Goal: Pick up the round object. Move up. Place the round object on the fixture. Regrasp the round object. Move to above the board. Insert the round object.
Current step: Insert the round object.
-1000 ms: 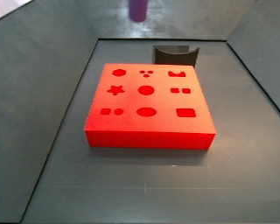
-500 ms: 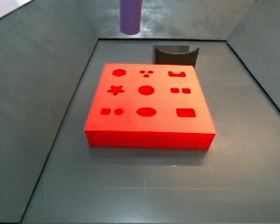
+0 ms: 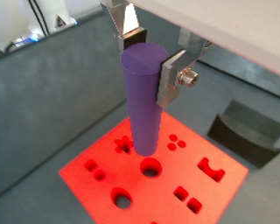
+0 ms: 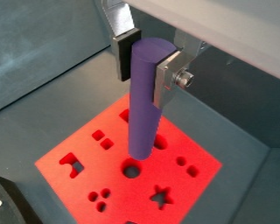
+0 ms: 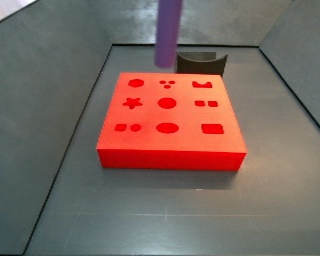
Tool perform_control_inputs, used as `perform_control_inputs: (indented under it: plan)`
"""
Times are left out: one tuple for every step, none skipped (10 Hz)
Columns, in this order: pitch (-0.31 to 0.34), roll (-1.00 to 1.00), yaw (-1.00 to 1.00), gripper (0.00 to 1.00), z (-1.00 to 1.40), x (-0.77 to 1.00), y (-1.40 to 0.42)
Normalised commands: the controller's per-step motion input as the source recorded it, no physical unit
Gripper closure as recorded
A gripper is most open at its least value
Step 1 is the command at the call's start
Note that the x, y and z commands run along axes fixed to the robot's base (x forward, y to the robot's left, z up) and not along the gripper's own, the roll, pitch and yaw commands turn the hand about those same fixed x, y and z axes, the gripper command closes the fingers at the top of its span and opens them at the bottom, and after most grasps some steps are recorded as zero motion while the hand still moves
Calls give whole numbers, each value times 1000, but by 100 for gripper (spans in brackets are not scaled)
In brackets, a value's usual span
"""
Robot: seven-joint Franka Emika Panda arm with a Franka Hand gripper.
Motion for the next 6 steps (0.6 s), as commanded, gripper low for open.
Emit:
perform_control_inputs:
  plan:
    - [0,-283,-137,100,-591,206,354]
    - [-173,-337,-40,100,-486,-77,354]
    - [-243,-351,-37,100,-371,-146,337]
    - [-267,-336,-40,100,-357,-191,337]
    - [-241,-189,0,100,-591,-140,129]
    - [-204,-121,0,100,-717,-49,6]
